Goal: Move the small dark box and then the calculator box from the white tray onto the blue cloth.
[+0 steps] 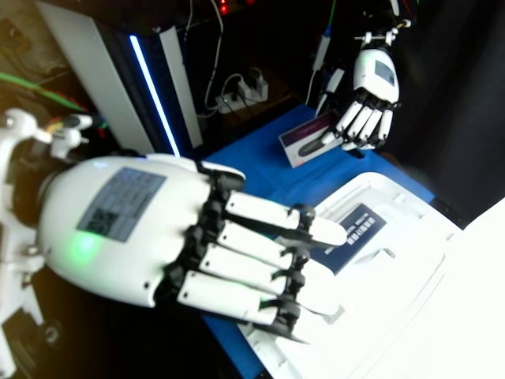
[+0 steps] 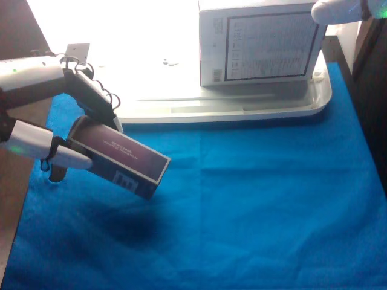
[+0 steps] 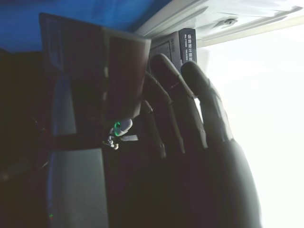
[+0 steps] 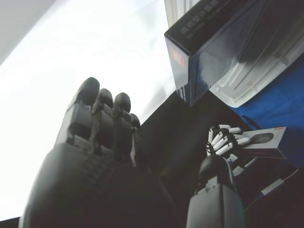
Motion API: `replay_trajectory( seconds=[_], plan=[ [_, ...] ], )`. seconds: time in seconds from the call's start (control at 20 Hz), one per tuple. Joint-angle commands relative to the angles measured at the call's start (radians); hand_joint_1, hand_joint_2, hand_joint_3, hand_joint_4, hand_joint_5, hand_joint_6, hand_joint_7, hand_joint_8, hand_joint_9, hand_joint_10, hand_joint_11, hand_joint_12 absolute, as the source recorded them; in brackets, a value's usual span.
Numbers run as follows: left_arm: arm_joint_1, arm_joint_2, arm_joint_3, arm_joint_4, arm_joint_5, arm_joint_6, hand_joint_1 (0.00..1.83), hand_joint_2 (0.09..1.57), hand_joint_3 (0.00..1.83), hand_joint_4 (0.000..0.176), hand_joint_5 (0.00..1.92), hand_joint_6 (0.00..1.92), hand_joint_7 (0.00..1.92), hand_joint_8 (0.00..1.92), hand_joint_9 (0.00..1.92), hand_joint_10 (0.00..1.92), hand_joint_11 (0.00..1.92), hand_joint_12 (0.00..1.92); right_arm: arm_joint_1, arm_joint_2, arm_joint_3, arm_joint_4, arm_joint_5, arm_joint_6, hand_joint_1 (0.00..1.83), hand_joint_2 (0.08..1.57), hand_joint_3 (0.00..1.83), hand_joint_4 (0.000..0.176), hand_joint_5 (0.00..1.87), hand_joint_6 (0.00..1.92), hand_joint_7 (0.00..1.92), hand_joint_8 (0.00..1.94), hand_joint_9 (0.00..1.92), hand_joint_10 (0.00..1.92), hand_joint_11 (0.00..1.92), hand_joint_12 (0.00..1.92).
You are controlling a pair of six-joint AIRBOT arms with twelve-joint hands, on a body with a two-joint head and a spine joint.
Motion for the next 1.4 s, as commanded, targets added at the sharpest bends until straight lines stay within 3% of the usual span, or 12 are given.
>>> replay_trajectory(
  seconds=[0.0,0.05,0.15,0.5,0.6,0.65,0.7,0.85,1.05,1.2,1.25,1.35],
  plan=[
    [-0.005,-0.004,-0.004,-0.050,-0.080,-0.020,1.18,1.10,0.00,0.000,1.03,0.84,0.77,1.18,0.57,1.30,0.22,1.80,0.010,-0.003,0.005,0.031,0.081,0.000,0.22,0.99,0.00,0.070,0.09,0.00,0.29,0.00,0.15,0.00,0.00,0.45],
    [-0.003,-0.005,-0.004,-0.050,-0.079,-0.020,1.23,1.14,0.00,0.000,1.03,0.70,0.83,1.38,0.56,1.34,0.21,1.82,0.010,-0.004,0.005,0.031,0.081,0.000,0.22,0.99,0.00,0.068,0.08,0.00,0.29,0.00,0.15,0.00,0.00,0.44],
    [0.001,-0.008,-0.003,-0.050,-0.077,-0.020,1.26,1.12,0.00,0.000,1.08,0.58,0.89,1.35,0.60,1.23,0.20,1.73,0.010,-0.006,0.006,0.031,0.081,0.000,0.22,0.99,0.00,0.065,0.08,0.00,0.28,0.00,0.16,0.00,0.00,0.43],
    [0.005,-0.016,-0.003,-0.044,-0.075,-0.020,1.24,1.11,0.00,0.000,1.11,0.62,0.90,1.27,0.65,0.82,0.18,1.47,0.007,-0.011,0.008,0.031,0.081,0.000,0.23,0.99,0.00,0.051,0.08,0.00,0.28,0.00,0.15,0.00,0.00,0.38],
    [0.005,-0.017,-0.003,-0.041,-0.073,-0.020,1.15,1.07,0.00,0.000,1.07,0.82,0.83,0.43,0.62,0.63,0.19,1.40,0.005,-0.013,0.009,0.031,0.081,0.000,0.25,0.98,0.00,0.058,0.08,0.00,0.27,0.00,0.15,0.00,0.00,0.41],
    [0.005,-0.018,-0.003,-0.038,-0.072,-0.020,1.15,1.07,0.00,0.000,1.07,0.82,0.83,0.43,0.62,0.63,0.19,1.40,0.004,-0.014,0.009,0.031,0.081,0.000,0.25,0.98,0.00,0.058,0.08,0.00,0.27,0.00,0.15,0.00,0.00,0.41],
    [0.006,-0.018,-0.003,-0.038,-0.074,-0.020,1.08,0.95,0.00,0.000,0.86,0.11,0.81,0.12,0.60,0.47,0.17,1.40,0.004,-0.016,0.010,0.031,0.081,0.000,0.25,0.98,0.00,0.058,0.08,0.00,0.26,0.00,0.15,0.00,0.00,0.40],
    [0.006,-0.017,-0.003,-0.038,-0.082,-0.025,1.06,0.91,0.00,0.000,0.69,0.00,0.70,0.00,0.61,0.10,0.13,1.31,0.001,-0.016,0.010,0.031,0.081,0.000,0.25,0.96,0.00,0.055,0.08,0.00,0.26,0.00,0.15,0.00,0.00,0.42],
    [0.006,-0.016,0.002,-0.042,-0.081,-0.025,1.02,0.88,0.00,0.000,0.57,0.00,0.65,0.00,0.62,0.02,0.09,1.34,0.001,-0.044,0.036,0.031,0.081,0.000,0.32,0.93,0.00,0.071,0.08,0.00,0.25,0.00,0.12,0.00,0.00,0.31],
    [0.005,-0.015,0.010,-0.055,-0.089,-0.025,1.02,0.88,0.00,0.035,0.56,0.00,0.63,0.00,0.61,0.01,0.07,1.33,0.002,-0.090,0.080,0.082,0.081,0.000,0.38,0.91,0.00,0.072,0.05,0.00,0.24,0.00,0.11,0.00,0.00,0.28],
    [0.003,-0.015,0.017,-0.064,-0.095,-0.025,0.99,0.91,0.00,0.043,0.51,0.00,0.59,0.00,0.59,0.00,0.11,1.20,0.002,-0.116,0.104,0.082,0.081,0.000,0.41,0.89,0.00,0.100,0.04,0.00,0.24,0.00,0.12,0.00,0.00,0.30],
    [-0.008,-0.017,0.029,-0.073,-0.098,-0.024,0.96,0.92,0.00,0.064,0.48,0.00,0.56,0.00,0.55,0.00,0.06,1.21,0.004,-0.160,0.140,0.082,0.081,0.000,0.48,0.87,0.00,0.107,0.03,0.00,0.20,0.00,0.14,0.00,0.00,0.25]
  ],
)
